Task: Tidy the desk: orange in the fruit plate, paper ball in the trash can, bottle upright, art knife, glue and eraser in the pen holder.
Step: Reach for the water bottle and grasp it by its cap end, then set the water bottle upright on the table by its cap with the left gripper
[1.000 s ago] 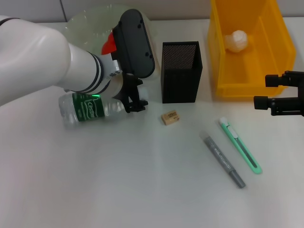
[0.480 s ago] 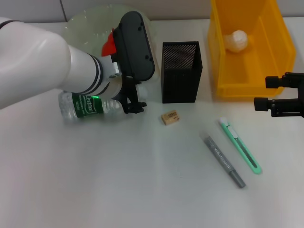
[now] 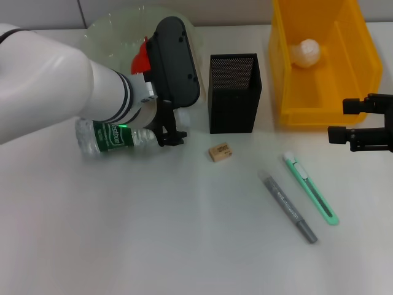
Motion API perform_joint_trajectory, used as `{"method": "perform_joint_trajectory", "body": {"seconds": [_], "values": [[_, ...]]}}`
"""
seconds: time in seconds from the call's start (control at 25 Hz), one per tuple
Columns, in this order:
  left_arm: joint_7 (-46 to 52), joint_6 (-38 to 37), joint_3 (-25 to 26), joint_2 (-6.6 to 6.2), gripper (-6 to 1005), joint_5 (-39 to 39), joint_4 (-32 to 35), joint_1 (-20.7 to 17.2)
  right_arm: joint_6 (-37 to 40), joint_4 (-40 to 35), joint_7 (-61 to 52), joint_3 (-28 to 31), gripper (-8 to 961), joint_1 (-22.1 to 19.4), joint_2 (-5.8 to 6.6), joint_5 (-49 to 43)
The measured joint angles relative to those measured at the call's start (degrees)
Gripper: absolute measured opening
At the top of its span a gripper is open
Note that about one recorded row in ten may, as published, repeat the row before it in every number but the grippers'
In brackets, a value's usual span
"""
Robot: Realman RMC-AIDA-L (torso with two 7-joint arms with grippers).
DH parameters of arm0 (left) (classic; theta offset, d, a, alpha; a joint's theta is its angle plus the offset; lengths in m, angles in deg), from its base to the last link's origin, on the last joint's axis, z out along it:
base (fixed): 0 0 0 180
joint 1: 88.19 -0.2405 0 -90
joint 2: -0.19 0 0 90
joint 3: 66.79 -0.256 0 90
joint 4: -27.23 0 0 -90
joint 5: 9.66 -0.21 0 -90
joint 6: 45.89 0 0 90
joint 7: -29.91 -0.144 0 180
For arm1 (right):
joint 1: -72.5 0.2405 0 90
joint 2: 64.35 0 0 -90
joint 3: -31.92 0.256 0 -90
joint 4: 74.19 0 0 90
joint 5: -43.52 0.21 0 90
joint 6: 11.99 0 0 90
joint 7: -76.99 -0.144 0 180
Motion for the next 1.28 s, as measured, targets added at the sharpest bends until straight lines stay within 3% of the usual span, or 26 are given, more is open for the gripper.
{"method": "perform_joint_trajectory", "body": {"seconds": [0.36,0.48,0.6,0.72,0.92,0.96,1.04,1.28], "values": [[0.32,-0.21,-0.54,0.0,542,-0.11,-0.02,0.07,0.18,0.64,0.0,0.03,831,0.15,0.0,0.0],[0.32,-0.15,-0.8,0.0,443,-0.11,0.25,-0.2,0.25,0.68,0.0,0.05,832,0.24,0.0,0.0],[0.45,-0.22,-0.6,-0.03,444,0.01,2.44,-1.83,0.17,0.69,0.0,0.05,832,0.32,0.0,0.0],[0.88,-0.98,0.35,-0.32,444,0.0,8.43,-5.94,0.06,0.7,0.03,0.05,832,0.51,0.0,0.05],[0.95,-4.0,4.02,-0.44,443,0.18,22.86,-16.11,0.04,0.77,0.81,0.03,832,1.23,0.0,0.06],[0.95,-4.0,4.02,-0.44,446,0.18,22.86,-16.11,0.04,0.84,0.96,0.04,832,1.39,0.0,0.06],[1.3,-5.58,6.15,-0.41,451,1.59,30.44,-22.17,0.02,0.98,1.23,0.04,832,1.69,0.04,0.06],[1.49,-5.89,11.42,-0.53,468,9.62,36.49,-28.94,0.0,1.36,1.45,-0.03,831,2.41,0.07,0.05]]}}
